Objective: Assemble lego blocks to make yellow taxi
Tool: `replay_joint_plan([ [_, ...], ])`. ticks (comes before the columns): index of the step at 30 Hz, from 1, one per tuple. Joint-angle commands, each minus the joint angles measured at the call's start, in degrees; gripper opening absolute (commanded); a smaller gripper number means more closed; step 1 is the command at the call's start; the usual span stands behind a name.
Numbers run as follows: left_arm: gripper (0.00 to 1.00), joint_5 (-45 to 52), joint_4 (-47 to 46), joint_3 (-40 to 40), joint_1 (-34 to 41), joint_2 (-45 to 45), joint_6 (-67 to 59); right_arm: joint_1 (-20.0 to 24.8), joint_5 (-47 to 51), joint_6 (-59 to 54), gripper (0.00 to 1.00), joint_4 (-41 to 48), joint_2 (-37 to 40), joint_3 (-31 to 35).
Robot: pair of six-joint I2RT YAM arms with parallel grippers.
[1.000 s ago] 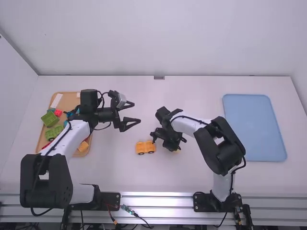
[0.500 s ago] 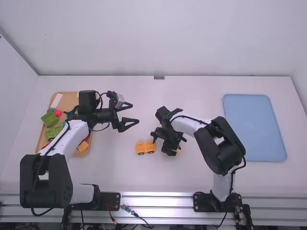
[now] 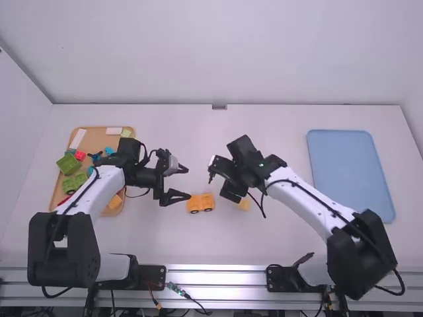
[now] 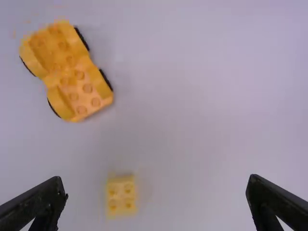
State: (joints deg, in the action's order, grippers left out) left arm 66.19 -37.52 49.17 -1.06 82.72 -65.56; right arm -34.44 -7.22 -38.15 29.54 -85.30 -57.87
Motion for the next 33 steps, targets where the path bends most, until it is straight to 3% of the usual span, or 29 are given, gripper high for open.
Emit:
replay_joint_plan([
  [1,0.99,0.2,-1.2,0.0,1.3,0.0,-13.6,2.3,-3.7,-2.1,0.99,-4.1,2.7,6.9],
  [6,0.99,-0.2,4.1,-5.7,2.7,0.0,-19.0,4.8,-3.5,-2.2,0.99,-15.4,6.9,16.2],
  [13,0.99,1.8,14.9,-12.4,2.4,0.0,-16.2,5.3,-3.8,-0.2,0.99,-27.8,7.8,24.4],
  [17,0.99,2.1,18.2,-15.0,2.8,0.0,-16.3,7.5,-11.3,-6.4,0.99,-32.4,7.1,28.0],
  [19,0.99,1.7,21.3,-16.7,3.8,0.0,-14.4,11.1,-20.0,-11.5,0.99,-34.0,7.0,30.6],
  [22,0.99,1.2,26.3,-18.6,4.0,0.0,-11.5,14.3,-25.2,-15.8,0.99,-34.0,6.1,31.7],
  [27,0.99,0.6,42.4,-24.0,4.5,0.0,-1.4,21.9,-35.0,-20.0,0.99,-37.2,0.4,32.6],
  [33,0.99,-1.1,55.3,-29.3,4.6,0.0,6.6,25.9,-39.5,-24.3,0.99,-37.3,-8.1,31.5],
])
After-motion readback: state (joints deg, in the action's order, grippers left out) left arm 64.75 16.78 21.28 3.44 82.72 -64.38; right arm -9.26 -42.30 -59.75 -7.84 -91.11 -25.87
